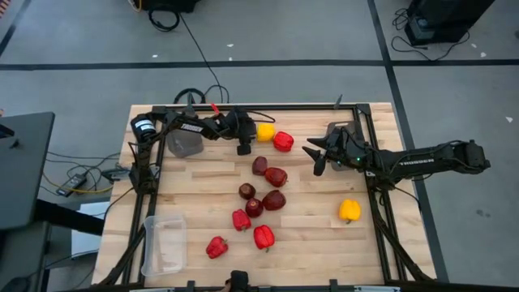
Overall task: Sort produce into baskets
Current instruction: Put the yellow bell pepper into the left black transparent bin
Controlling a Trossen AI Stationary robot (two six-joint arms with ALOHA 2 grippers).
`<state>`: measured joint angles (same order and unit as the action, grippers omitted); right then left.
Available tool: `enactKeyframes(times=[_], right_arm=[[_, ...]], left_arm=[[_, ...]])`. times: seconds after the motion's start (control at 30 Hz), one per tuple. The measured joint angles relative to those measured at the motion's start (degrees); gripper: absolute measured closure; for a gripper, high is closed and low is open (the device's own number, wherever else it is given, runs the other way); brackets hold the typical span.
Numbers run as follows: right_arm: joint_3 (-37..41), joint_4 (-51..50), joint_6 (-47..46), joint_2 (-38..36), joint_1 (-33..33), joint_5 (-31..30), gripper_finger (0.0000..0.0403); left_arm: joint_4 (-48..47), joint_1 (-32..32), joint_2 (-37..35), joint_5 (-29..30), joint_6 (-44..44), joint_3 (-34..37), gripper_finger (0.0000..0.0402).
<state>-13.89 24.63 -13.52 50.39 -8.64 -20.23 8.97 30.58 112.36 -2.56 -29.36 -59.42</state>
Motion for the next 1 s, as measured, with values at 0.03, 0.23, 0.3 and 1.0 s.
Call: enactKeyframes(times=[0.03,0.23,0.3,1.0], right_arm=[[0.0,0.0,0.0,0.0,0.0,0.0,0.0206],[0.0,-0.2,0.0,0.0,0.0,0.0,0.0206],[0.0,-0.2,0.0,0.0,0.0,0.0,0.0206],[0.0,1.1,0.1,0.0,-0.1,-0.3,0.0206]], left_arm=[[-0.2,-0.1,-0.1,-0.1,-0.3,0.0,0.0244],[-1.4,0.0,-2.0,-0.3,-0.3,0.0,0.0250],[-1.5,0.0,-2.4,-1.5,-0.3,0.0,0.0250],[-3.3,0.1,-2.3,-3.1,-2.0,0.0,0.0388]])
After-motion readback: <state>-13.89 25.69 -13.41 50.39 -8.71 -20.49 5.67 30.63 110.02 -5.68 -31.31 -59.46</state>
